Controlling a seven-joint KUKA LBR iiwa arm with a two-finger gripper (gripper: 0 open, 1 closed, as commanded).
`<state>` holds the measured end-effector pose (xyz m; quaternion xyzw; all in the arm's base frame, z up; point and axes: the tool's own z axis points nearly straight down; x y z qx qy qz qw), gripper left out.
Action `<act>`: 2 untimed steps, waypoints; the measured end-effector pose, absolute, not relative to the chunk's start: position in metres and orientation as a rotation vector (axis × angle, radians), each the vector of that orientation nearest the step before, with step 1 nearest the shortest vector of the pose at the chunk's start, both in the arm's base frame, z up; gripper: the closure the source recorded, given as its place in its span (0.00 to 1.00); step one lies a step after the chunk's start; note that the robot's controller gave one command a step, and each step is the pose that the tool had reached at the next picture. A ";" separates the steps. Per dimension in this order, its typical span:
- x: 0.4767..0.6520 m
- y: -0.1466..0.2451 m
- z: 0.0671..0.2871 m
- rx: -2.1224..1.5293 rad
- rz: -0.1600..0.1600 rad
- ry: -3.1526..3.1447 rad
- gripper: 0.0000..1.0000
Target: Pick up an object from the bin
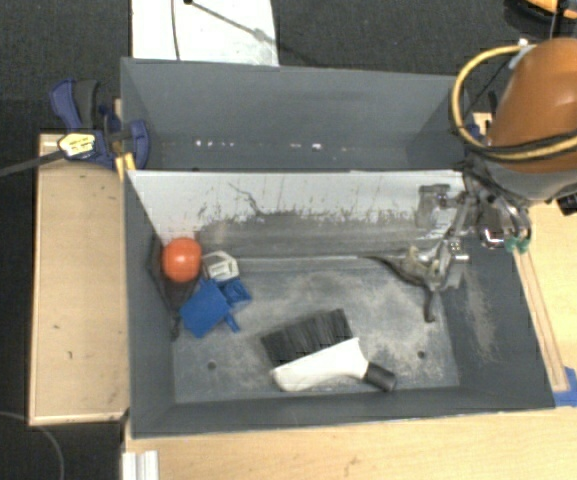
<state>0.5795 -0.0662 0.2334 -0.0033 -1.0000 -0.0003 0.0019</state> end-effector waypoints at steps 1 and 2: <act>0.581 -0.066 0.238 -0.008 0.001 -3.146 0.00; 0.555 -0.052 0.192 0.057 0.002 -3.149 0.00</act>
Offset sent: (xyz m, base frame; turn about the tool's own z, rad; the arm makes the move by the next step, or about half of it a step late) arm -0.0590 0.0326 -0.1009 -0.0987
